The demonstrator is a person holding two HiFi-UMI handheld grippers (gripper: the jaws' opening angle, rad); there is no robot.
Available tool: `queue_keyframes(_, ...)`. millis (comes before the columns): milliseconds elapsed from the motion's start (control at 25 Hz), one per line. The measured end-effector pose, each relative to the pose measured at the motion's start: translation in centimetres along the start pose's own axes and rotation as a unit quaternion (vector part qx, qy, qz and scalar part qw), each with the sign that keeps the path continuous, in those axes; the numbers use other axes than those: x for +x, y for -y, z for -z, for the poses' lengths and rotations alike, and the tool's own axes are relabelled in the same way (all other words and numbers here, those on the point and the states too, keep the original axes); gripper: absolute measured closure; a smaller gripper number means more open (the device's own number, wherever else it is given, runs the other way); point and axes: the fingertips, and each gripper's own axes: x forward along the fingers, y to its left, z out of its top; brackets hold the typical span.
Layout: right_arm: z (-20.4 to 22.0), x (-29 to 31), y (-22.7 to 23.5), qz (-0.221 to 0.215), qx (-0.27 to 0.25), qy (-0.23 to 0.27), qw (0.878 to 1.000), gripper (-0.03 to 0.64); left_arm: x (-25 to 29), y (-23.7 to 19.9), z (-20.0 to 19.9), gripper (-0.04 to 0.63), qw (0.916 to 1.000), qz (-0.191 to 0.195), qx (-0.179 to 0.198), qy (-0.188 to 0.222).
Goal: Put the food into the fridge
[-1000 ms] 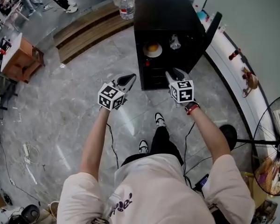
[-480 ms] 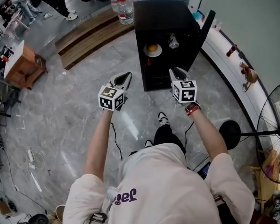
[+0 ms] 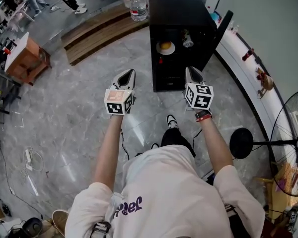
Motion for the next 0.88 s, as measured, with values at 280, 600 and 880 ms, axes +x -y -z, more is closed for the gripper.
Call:
queue_keyframes(280,0.4,-1.9,-0.3,0.013,0.021,0.013,1.000,0.581,-1.7,0.5,0.8,0.577,0.9995,-0.030,-0.007,0.011)
queue_keyframes(600,1.0,-3.9,0.0,0.030,0.032,0.026,0.999,0.598,-2.6,1.9,1.4,0.577,0.9985,-0.051,-0.008,0.017)
queue_keyframes(880,0.9,-5.4,-0.1,0.023,0.033,0.043,0.998,0.601,-2.4,3.1,0.9,0.577,0.9987,-0.044,-0.007,0.025)
